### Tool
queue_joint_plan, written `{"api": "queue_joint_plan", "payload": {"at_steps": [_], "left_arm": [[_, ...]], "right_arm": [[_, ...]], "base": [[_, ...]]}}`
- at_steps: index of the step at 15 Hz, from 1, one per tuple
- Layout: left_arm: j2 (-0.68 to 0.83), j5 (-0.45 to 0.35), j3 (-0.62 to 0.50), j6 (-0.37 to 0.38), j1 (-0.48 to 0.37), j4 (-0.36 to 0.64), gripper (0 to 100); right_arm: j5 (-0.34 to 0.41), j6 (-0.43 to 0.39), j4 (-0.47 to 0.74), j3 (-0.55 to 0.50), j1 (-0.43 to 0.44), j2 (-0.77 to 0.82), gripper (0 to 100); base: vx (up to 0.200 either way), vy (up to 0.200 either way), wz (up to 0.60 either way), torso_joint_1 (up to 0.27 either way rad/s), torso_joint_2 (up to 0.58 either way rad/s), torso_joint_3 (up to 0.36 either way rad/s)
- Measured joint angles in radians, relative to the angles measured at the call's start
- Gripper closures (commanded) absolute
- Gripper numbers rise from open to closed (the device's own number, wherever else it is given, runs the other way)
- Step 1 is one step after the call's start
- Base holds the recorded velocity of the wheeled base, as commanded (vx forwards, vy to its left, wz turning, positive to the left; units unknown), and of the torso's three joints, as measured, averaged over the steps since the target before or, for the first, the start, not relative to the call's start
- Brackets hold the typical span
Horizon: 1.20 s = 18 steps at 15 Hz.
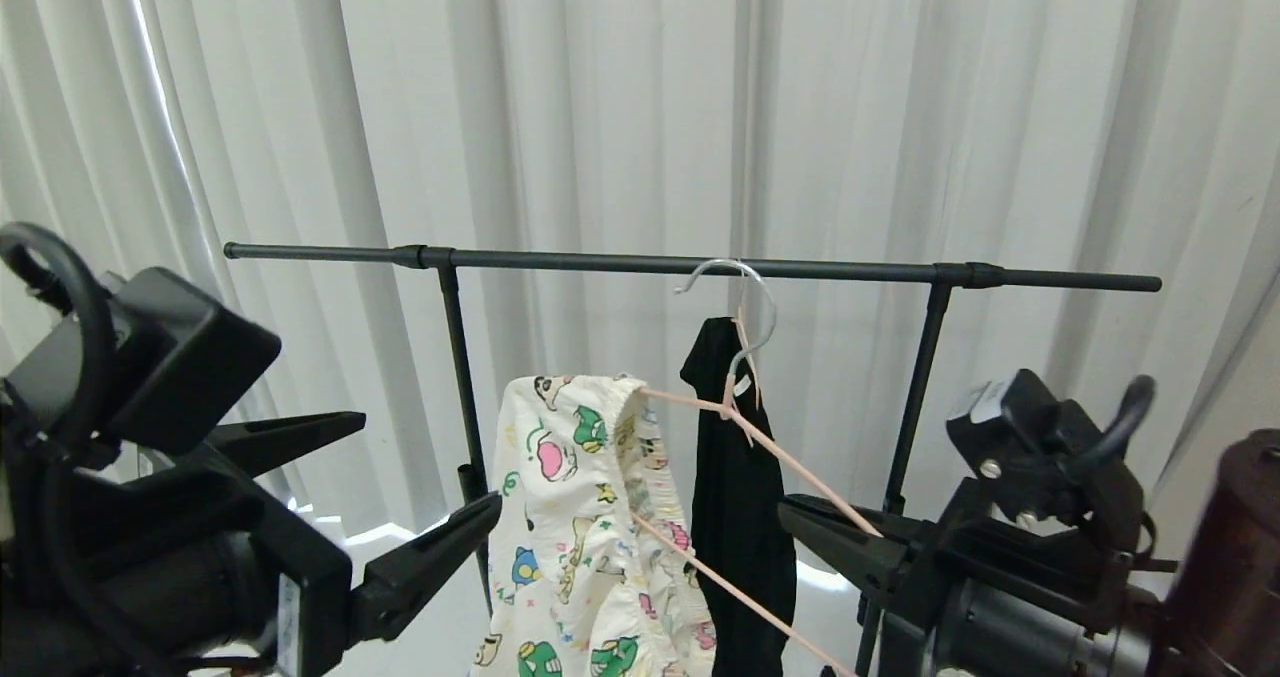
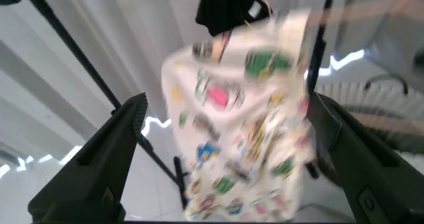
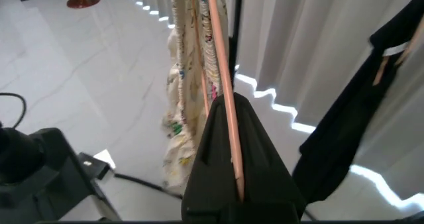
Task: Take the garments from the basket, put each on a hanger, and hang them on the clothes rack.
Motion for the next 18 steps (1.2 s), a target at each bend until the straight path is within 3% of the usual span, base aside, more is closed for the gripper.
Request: {"api": "queue_joint_plan", "payload": {"at_steps": [4, 7, 9, 13, 16, 18], "left_arm": [[-0.046, -0.039, 0.033, 0.017, 0.022, -0.003, 0], [-0.055, -0.157, 0.048, 0.077, 0.025, -0.002, 0], [-0.056, -0.23, 0.05, 0.123, 0.026, -0.003, 0], [-0.046, -0.251, 0.051, 0.138, 0.027, -0.003, 0], [-0.041, -0.312, 0.051, 0.148, 0.031, -0.001, 0], [-0.04, -0.388, 0.058, 0.202, 0.045, 0.0, 0]], "right_arm": [[0.001, -0.154, -0.125, 0.11, -0.011, -0.041, 100], [0.019, -0.21, -0.153, 0.132, -0.008, -0.056, 100], [0.032, -0.227, -0.155, 0.143, -0.006, -0.07, 100], [0.043, -0.229, -0.184, 0.224, 0.008, -0.109, 100], [0.139, -0.24, -0.187, 0.285, 0.015, -0.151, 100], [0.159, -0.252, -0.186, 0.327, 0.024, -0.176, 100]], "base": [[0.0, 0.0, 0.0, 0.0, 0.0, 0.0], [0.0, 0.0, 0.0, 0.0, 0.0, 0.0], [0.0, 0.0, 0.0, 0.0, 0.0, 0.0], [0.0, 0.0, 0.0, 0.0, 0.0, 0.0], [0.0, 0.0, 0.0, 0.0, 0.0, 0.0], [0.0, 0.0, 0.0, 0.0, 0.0, 0.0]]}}
